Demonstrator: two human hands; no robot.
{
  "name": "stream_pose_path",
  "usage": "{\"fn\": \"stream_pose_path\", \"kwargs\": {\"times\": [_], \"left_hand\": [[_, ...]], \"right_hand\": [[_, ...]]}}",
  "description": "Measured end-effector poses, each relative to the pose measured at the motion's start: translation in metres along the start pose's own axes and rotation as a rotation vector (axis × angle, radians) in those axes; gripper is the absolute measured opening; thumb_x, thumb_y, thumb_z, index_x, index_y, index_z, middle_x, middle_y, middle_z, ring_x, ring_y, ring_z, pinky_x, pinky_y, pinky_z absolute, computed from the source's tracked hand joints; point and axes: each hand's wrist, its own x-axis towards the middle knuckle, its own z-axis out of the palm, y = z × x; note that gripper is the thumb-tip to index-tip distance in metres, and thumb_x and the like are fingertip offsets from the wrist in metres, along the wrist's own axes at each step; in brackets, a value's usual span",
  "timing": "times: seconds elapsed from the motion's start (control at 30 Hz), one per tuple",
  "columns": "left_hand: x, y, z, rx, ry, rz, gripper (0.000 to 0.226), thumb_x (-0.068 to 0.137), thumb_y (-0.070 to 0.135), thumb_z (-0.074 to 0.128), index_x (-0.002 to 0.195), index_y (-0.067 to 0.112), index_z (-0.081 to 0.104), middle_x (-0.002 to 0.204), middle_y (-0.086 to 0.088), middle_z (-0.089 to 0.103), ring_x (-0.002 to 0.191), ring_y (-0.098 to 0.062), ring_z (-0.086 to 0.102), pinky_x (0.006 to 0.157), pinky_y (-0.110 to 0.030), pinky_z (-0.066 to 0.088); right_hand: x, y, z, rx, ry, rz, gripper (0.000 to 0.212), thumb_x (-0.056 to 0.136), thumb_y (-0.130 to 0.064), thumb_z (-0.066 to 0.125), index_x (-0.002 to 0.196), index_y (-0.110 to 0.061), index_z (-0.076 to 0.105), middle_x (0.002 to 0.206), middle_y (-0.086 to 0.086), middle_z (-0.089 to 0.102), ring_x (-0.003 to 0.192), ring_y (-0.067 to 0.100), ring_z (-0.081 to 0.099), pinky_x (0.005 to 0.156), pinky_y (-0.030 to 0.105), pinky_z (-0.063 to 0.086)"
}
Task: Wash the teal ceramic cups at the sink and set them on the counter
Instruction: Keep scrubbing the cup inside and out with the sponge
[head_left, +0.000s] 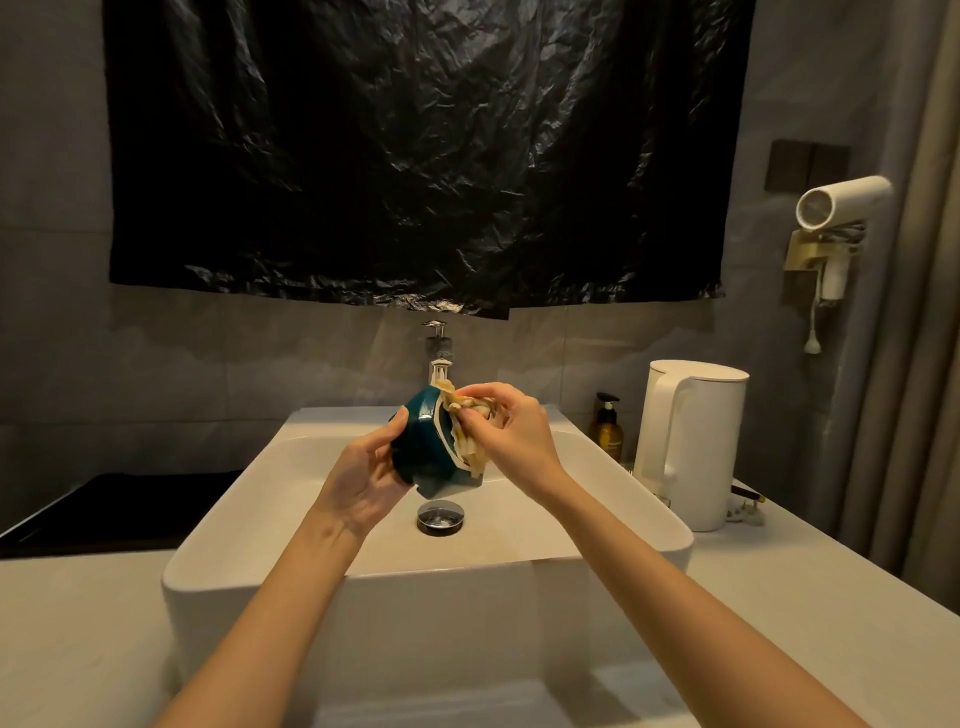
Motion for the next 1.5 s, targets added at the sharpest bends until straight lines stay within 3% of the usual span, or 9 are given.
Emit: {"fn": "stream_pose_path", "kwargs": {"times": [0.1, 0.33, 0.53, 0.63, 0.8, 0.9, 1.07, 1.2, 1.5], "left_hand": [[0.0, 0.001, 0.0, -0.009, 0.004, 0.03, 0.031, 0.091, 0.021, 0.051, 0.117, 0.004, 0.055, 0.112, -0.017, 0.06, 0.109, -0.031, 0.056, 0.078, -0.04, 0.057], [-0.005, -0.003, 0.012, 0.097, 0.045, 0.011, 0.03, 0.092, 0.021, 0.052, 0.117, 0.005, 0.055, 0.108, -0.015, 0.06, 0.104, -0.028, 0.057, 0.089, -0.038, 0.049], [-0.018, -0.007, 0.031, 0.052, -0.044, -0.016, 0.04, 0.083, 0.017, 0.059, 0.12, 0.003, 0.055, 0.118, -0.018, 0.059, 0.12, -0.033, 0.051, 0.102, -0.044, 0.042], [-0.027, -0.012, 0.048, 0.033, -0.048, -0.015, 0.031, 0.089, 0.018, 0.056, 0.115, 0.002, 0.058, 0.114, -0.018, 0.061, 0.115, -0.031, 0.054, 0.095, -0.041, 0.048], [-0.041, -0.016, 0.071, 0.102, -0.068, -0.015, 0.035, 0.091, 0.018, 0.054, 0.123, 0.002, 0.055, 0.116, -0.016, 0.062, 0.106, -0.025, 0.06, 0.088, -0.035, 0.051], [-0.051, -0.025, 0.083, 0.164, -0.097, -0.022, 0.032, 0.091, 0.014, 0.053, 0.121, 0.004, 0.055, 0.113, -0.014, 0.063, 0.107, -0.026, 0.059, 0.084, -0.035, 0.051], [-0.07, -0.038, 0.1, 0.515, -0.223, 0.016, 0.031, 0.085, 0.015, 0.058, 0.115, 0.007, 0.057, 0.095, -0.008, 0.062, 0.09, -0.02, 0.059, 0.062, -0.025, 0.055], [-0.085, -0.056, 0.106, 0.761, -0.313, -0.001, 0.057, 0.072, 0.02, 0.067, 0.126, 0.004, 0.052, 0.111, -0.015, 0.061, 0.104, -0.029, 0.058, 0.078, -0.031, 0.05], [-0.124, -0.098, 0.102, 1.23, -0.45, 0.094, 0.025, 0.084, 0.012, 0.068, 0.107, 0.018, 0.059, 0.098, -0.001, 0.066, 0.094, -0.016, 0.062, 0.08, -0.026, 0.05]], "right_hand": [[-0.012, 0.007, -0.002, -0.092, -0.035, 0.035, 0.019, 0.088, -0.019, 0.066, 0.107, -0.016, 0.069, 0.1, -0.008, 0.061, 0.093, 0.01, 0.058, 0.075, 0.017, 0.053], [-0.02, -0.01, -0.01, 0.066, -0.106, 0.142, 0.021, 0.088, -0.02, 0.065, 0.109, -0.016, 0.069, 0.099, -0.008, 0.062, 0.093, 0.011, 0.059, 0.071, 0.018, 0.054], [-0.021, -0.009, -0.022, 0.063, 0.103, 0.164, 0.022, 0.09, -0.023, 0.063, 0.112, -0.021, 0.064, 0.107, -0.006, 0.063, 0.1, 0.01, 0.059, 0.074, 0.016, 0.053], [-0.038, -0.013, -0.03, 0.028, 0.127, 0.126, 0.023, 0.092, -0.023, 0.06, 0.115, -0.021, 0.062, 0.113, -0.002, 0.061, 0.1, 0.01, 0.057, 0.08, 0.021, 0.055], [-0.061, -0.04, -0.079, 0.106, -0.063, 0.106, 0.022, 0.093, -0.019, 0.059, 0.113, -0.014, 0.066, 0.102, -0.003, 0.066, 0.095, 0.007, 0.06, 0.076, 0.016, 0.052], [-0.072, -0.047, -0.118, 0.104, 0.05, 0.128, 0.02, 0.093, -0.02, 0.058, 0.111, -0.015, 0.066, 0.094, -0.007, 0.066, 0.088, 0.006, 0.062, 0.071, 0.015, 0.052], [-0.103, -0.026, -0.176, -0.43, 0.122, 0.105, 0.017, 0.089, -0.02, 0.064, 0.105, -0.016, 0.069, 0.097, -0.006, 0.062, 0.09, 0.012, 0.059, 0.079, 0.022, 0.052], [-0.145, 0.006, -0.196, -0.714, -0.026, 0.261, 0.018, 0.09, -0.02, 0.062, 0.106, -0.015, 0.069, 0.099, -0.004, 0.058, 0.091, 0.012, 0.055, 0.086, 0.029, 0.052], [-0.22, 0.062, -0.209, -0.947, -0.365, 0.429, 0.019, 0.092, -0.025, 0.06, 0.109, -0.025, 0.067, 0.111, -0.003, 0.061, 0.097, 0.014, 0.054, 0.08, 0.032, 0.052]]}}
